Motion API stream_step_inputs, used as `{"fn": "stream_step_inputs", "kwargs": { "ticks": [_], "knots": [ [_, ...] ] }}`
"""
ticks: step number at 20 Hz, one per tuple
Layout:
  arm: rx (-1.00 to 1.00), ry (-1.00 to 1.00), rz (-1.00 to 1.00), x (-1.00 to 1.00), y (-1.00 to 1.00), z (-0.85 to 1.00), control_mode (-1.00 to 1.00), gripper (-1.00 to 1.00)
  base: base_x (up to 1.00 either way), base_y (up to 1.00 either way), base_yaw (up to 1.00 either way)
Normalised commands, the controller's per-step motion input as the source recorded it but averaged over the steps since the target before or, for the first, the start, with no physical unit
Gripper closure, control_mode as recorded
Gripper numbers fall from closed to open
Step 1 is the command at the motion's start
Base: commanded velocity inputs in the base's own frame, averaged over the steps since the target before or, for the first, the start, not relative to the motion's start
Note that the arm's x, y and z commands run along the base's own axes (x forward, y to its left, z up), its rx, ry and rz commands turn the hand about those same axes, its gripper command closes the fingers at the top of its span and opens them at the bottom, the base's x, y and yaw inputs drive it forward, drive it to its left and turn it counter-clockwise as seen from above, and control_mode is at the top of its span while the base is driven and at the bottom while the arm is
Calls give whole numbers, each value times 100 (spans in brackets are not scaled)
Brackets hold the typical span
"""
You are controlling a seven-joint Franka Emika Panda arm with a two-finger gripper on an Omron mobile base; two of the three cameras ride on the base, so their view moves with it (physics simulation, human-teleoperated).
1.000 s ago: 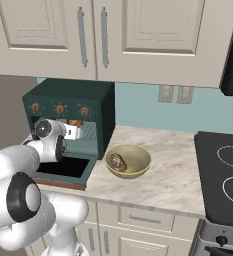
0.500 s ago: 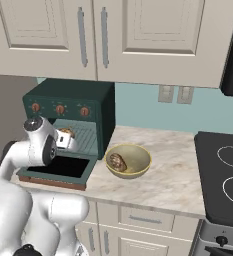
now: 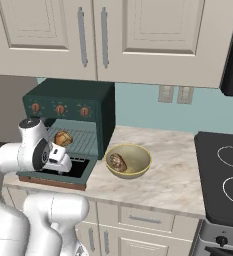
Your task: Pick up the heated bread from the toaster oven and place it in the bowl. Then move the bread bowl to the dining counter.
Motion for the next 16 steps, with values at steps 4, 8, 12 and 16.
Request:
{"fn": "stream_step_inputs", "kwargs": {
  "ticks": [4,8,12,16],
  "knots": [
    [3,-17,-5,-49,-1,70,-100,-100,0,0,0],
    [0,-24,-1,6,0,93,-100,-100,0,0,0],
    [0,-3,0,46,0,35,-100,-100,0,0,0],
    [0,2,-2,58,0,0,-100,-100,0,0,0]
  ]
}}
